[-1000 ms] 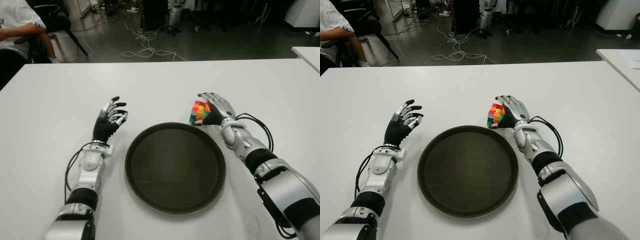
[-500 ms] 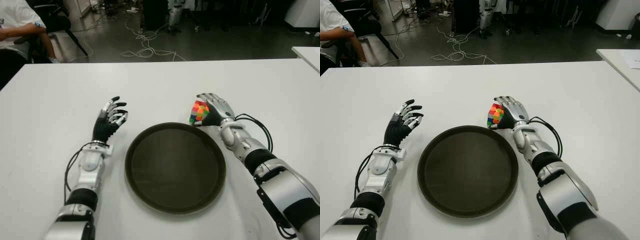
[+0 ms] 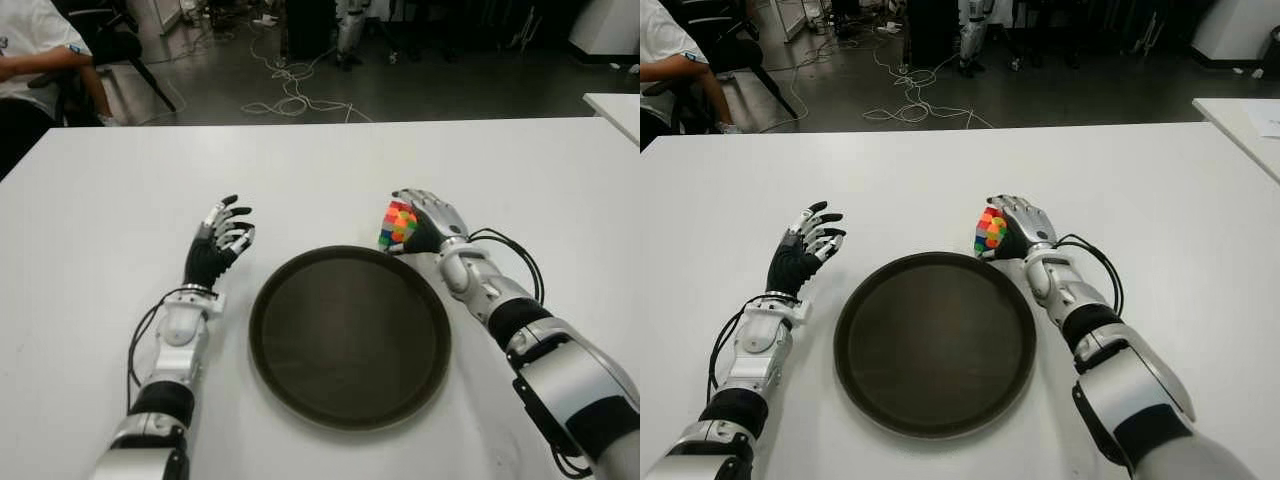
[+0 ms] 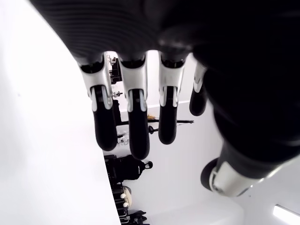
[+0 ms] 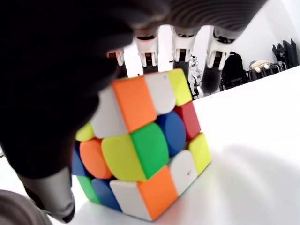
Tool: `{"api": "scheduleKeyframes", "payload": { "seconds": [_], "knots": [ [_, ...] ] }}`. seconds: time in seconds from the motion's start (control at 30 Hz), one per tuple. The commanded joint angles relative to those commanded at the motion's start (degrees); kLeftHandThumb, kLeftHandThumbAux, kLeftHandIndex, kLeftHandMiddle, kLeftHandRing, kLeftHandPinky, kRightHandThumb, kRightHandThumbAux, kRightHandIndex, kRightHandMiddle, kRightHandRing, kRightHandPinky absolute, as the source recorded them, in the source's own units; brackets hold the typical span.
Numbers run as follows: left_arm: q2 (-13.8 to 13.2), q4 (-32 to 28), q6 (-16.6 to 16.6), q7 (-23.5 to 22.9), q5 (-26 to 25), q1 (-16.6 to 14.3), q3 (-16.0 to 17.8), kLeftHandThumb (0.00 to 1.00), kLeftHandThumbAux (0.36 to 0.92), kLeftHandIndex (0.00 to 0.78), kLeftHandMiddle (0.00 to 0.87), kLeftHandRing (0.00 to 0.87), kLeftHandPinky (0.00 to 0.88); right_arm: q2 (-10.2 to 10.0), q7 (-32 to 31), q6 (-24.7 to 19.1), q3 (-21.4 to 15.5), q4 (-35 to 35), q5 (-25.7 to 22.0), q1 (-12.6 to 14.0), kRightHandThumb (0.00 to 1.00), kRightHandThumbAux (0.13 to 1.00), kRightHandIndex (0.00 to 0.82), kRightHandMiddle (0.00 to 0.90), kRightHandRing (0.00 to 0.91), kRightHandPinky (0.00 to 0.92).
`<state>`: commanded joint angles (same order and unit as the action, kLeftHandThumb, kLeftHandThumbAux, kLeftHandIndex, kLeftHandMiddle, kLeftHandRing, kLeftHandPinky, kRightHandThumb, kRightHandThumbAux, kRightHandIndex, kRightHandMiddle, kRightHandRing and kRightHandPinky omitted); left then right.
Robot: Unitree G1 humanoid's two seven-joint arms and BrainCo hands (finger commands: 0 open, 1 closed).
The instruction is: Pick up the Rubik's Cube and put it in the plate
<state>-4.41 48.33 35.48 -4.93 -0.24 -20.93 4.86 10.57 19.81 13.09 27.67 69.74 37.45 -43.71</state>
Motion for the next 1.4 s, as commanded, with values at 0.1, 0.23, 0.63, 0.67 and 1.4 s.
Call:
{"api": "scheduleKeyframes", "payload": {
  "seconds": [0.1,0.23,0.63,0.67,1.4],
  "knots": [
    [0.02,-0.2,-0.13,-0.38,-0.28,0.08,0.05,0.571,0.707,0.144,0.263,0.314,0.342,-0.06,0.09,0.01,0.11,0.16,0.11,-0.04,0.0,0.768,0.035,0.033,0.095,0.197],
    [0.04,-0.43,-0.39,-0.64,-0.46,0.14,0.08,0.574,0.703,0.145,0.268,0.317,0.345,-0.15,-0.23,-0.13,0.23,0.45,0.15,-0.13,0.0,0.774,0.038,0.031,0.1,0.2],
    [-0.05,-1.07,-1.03,0.01,0.15,0.32,-0.11,0.566,0.699,0.145,0.268,0.314,0.337,-0.43,-2.06,-0.36,0.57,1.48,0.08,-0.33,0.0,0.764,0.039,0.04,0.087,0.159],
    [-0.08,-1.03,-1.0,0.18,0.3,0.29,-0.15,0.566,0.701,0.146,0.267,0.312,0.337,-0.43,-2.25,-0.38,0.56,1.56,0.04,-0.37,0.0,0.758,0.037,0.04,0.082,0.146],
    [-0.16,-0.91,-0.73,0.55,0.56,0.21,-0.31,0.569,0.691,0.154,0.28,0.328,0.361,-0.49,-3.91,-0.24,1.37,2.32,0.31,-0.47,0.0,0.755,0.042,0.054,0.106,0.17]
  ]
}}
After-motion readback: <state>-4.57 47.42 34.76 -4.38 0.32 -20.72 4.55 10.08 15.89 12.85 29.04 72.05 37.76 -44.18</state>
